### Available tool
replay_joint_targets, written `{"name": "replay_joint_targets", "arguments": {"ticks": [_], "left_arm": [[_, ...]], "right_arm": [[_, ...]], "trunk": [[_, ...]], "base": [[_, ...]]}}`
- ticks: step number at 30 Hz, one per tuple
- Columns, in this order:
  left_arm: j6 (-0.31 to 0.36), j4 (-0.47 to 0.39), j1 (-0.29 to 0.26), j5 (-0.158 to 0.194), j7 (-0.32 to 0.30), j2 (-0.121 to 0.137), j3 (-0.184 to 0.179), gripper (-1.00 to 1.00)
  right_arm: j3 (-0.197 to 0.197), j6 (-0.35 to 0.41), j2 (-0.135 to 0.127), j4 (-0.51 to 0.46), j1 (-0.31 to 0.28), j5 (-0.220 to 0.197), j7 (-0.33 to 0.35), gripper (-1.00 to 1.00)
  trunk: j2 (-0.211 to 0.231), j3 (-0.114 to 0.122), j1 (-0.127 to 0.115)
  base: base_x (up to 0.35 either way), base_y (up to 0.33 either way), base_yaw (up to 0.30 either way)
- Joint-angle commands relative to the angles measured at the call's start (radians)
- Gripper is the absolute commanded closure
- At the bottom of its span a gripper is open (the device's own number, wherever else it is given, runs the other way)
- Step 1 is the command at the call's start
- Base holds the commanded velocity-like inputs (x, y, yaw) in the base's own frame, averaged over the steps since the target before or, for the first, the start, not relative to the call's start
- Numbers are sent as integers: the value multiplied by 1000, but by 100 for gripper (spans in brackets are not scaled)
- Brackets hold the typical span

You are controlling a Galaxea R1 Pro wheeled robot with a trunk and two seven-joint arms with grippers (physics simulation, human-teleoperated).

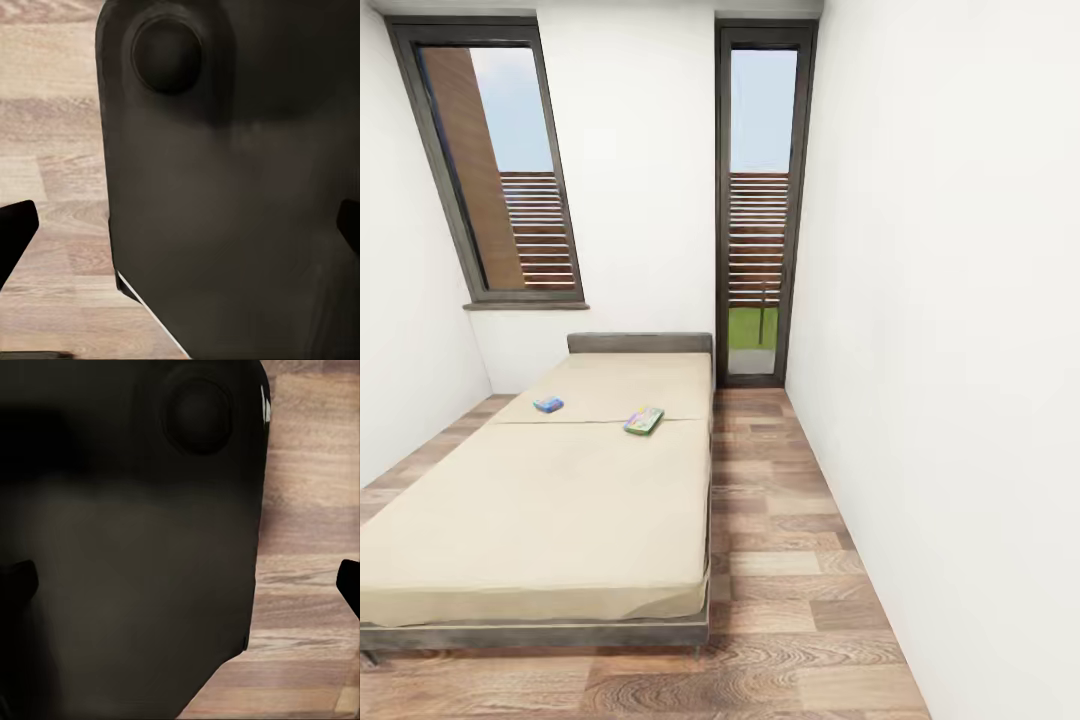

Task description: Put all the toys in the child's room - the three board games (two on the bed and one on the table), the two jigsaw puzzles on the table, and the tennis ball on the table - inside the toy box on the table in the child's room.

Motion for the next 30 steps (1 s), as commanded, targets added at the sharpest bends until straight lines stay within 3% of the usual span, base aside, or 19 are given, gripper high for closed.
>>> {"name": "replay_joint_targets", "arguments": {"ticks": [1,7,16,30], "left_arm": [[0,0,0,0,0,0,0,-100],[-2,2,-2,6,0,-9,7,-100],[-7,-1,-2,8,0,-23,6,-100],[-8,-2,-2,8,0,-23,6,-100]], "right_arm": [[0,0,0,0,0,0,0,-100],[1,5,3,0,-2,3,2,-100],[4,12,51,0,-2,5,2,-100],[2,12,49,0,-2,2,3,-100]], "trunk": [[0,0,0],[0,0,0],[0,0,0],[0,0,0]], "base": [[0,0,0],[0,0,0],[0,0,0],[0,0,0]]}}
